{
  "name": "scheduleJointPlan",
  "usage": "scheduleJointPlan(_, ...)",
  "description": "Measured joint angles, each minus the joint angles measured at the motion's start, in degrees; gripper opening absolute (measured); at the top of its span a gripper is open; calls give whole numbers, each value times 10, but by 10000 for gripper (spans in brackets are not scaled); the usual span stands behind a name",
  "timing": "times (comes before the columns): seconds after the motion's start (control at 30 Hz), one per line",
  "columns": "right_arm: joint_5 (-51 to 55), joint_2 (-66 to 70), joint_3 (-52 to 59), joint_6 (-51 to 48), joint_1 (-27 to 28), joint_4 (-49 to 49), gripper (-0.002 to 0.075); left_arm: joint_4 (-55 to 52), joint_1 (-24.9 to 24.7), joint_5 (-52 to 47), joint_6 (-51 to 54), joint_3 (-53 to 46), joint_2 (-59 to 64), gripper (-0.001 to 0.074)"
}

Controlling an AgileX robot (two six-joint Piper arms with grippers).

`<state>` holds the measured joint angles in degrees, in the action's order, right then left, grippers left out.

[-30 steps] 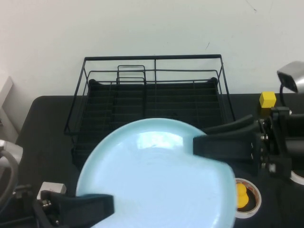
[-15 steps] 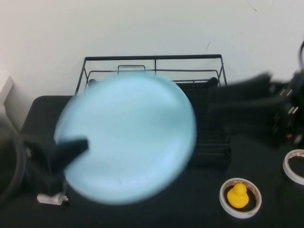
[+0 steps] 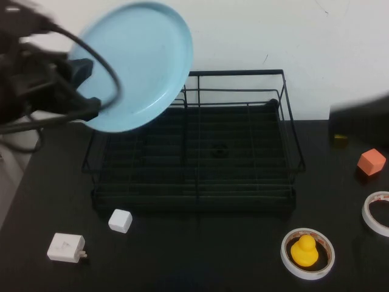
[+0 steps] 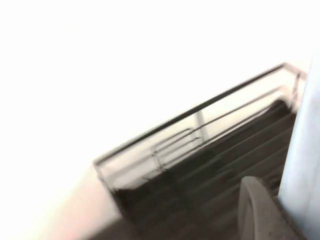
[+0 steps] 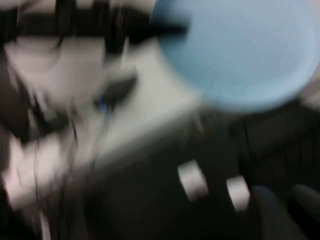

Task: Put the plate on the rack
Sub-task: Place the plate on the rack

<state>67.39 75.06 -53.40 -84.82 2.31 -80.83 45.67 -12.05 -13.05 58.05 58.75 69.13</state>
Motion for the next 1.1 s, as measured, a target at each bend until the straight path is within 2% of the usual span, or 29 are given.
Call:
scheduleJointPlan(0.1,7,0,0,-6,0,90,30,-5,0,1,103,51,65,87)
scheduleJointPlan(0.27,13,-2,1,-8,0,205,8,-8,0,-2,215,144,178,87)
scheduleJointPlan(0.53,14,-2,11,-4,0,245,5,-9,0,13,378,233,317,87)
scheduleJointPlan(0.83,15,-3,11,-4,0,255,4,5,0,74,412,263,405,87)
scheduleJointPlan(1.1,15,-3,11,-4,0,261,3,8,0,76,455,265,435,87)
